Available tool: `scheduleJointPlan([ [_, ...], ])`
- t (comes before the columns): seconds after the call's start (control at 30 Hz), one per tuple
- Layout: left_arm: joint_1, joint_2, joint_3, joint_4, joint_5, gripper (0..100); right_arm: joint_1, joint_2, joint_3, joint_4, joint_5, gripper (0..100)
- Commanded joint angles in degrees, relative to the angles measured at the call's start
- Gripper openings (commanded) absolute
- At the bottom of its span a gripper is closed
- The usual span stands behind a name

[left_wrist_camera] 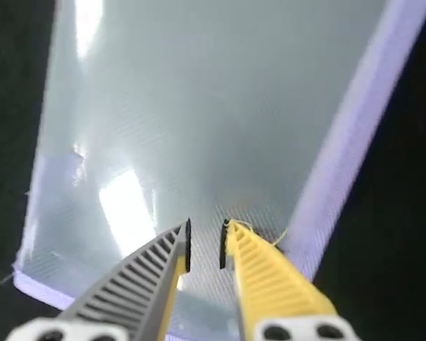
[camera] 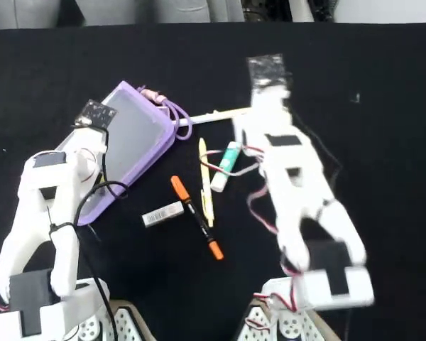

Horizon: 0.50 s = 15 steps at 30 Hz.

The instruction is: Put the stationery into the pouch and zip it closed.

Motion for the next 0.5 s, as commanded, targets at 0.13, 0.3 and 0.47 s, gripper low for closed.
scheduleJointPlan([
  [0.13, 0.0, -1.1, 4.6, -11.9, 2.5, 10, 6.5, 19.1, -23.5, 6.2, 9.8, 15.9],
  [0.3, 0.0, -1.1, 9.8, -23.6, 2.5, 10, 4.2, 19.9, -24.9, 14.5, 12.0, 15.9],
  [0.47, -0.4, -1.1, 13.3, -31.6, 6.6, 10, -6.4, 12.3, -17.0, 16.4, 12.0, 15.9],
])
